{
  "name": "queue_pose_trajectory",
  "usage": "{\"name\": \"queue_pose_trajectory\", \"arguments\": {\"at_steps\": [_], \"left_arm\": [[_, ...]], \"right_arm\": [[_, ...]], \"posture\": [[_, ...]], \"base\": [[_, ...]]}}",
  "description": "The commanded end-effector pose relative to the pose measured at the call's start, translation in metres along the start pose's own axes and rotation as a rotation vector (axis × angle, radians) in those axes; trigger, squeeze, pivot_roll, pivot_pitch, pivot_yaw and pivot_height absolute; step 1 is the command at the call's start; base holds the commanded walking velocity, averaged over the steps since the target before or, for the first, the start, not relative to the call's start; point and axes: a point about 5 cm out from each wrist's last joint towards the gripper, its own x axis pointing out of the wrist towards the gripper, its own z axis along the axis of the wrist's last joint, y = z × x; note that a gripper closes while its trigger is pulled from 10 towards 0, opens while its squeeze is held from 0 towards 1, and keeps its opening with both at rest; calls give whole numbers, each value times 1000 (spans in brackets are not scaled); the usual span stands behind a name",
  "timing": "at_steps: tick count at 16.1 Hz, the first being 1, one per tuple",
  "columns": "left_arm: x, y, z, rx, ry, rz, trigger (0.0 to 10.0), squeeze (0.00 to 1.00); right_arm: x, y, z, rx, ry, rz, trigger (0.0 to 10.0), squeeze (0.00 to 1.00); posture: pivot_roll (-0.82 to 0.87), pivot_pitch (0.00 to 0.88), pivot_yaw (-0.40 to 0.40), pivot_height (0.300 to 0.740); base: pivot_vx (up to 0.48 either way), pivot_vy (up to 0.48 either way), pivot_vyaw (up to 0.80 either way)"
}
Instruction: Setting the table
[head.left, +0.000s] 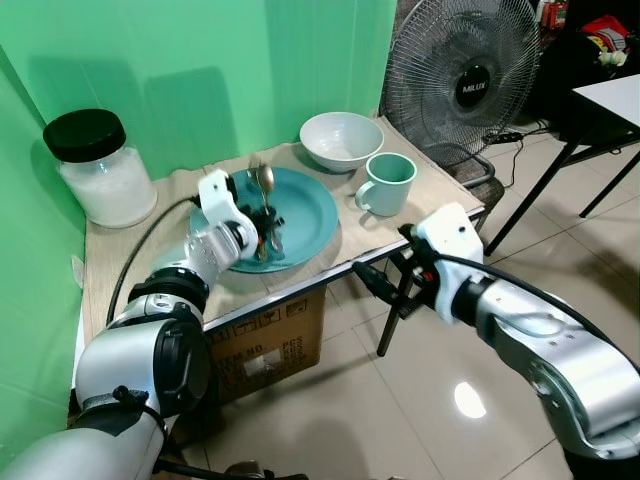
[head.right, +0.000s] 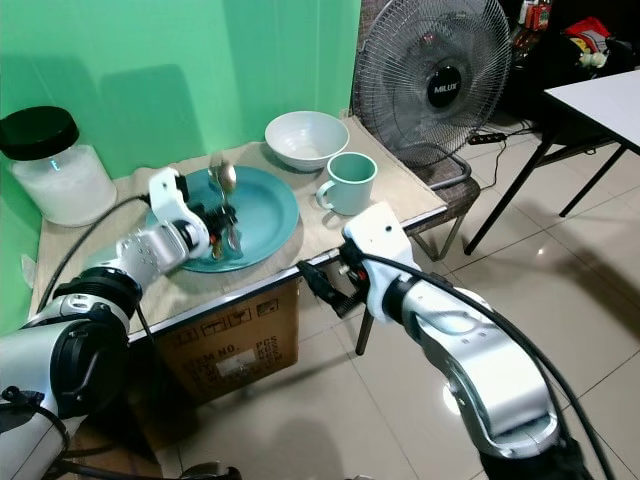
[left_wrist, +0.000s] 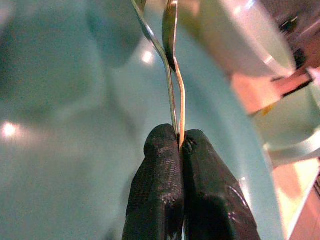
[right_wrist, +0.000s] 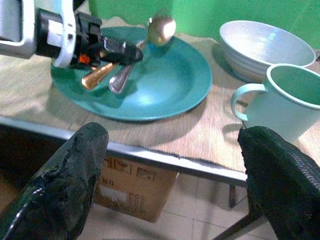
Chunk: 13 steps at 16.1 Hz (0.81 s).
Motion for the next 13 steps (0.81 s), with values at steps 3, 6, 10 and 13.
{"name": "queue_pose_trajectory", "arguments": {"at_steps": [3, 6, 10, 13], "left_arm": [[-16, 4, 35, 258, -139, -12, 0, 0], [-43, 10, 47, 417, -203, -25, 0, 0], [-91, 19, 44, 601, -199, -6, 0, 0], [-120, 36, 34, 705, -133, 59, 0, 0]], "right_arm": [[25, -9, -4, 190, -18, -31, 10000, 1000], [57, -10, -10, 275, 12, 0, 10000, 1000], [107, -3, -9, 344, 76, 4, 10000, 1000], [124, -10, -15, 346, 92, -82, 10000, 1000]], "posture": [[-4, 2, 21, 740], [11, 1, 12, 740], [37, 10, 3, 740], [73, 22, -21, 740]], "base": [[0, 0, 0], [0, 0, 0], [0, 0, 0], [0, 0, 0]]}}
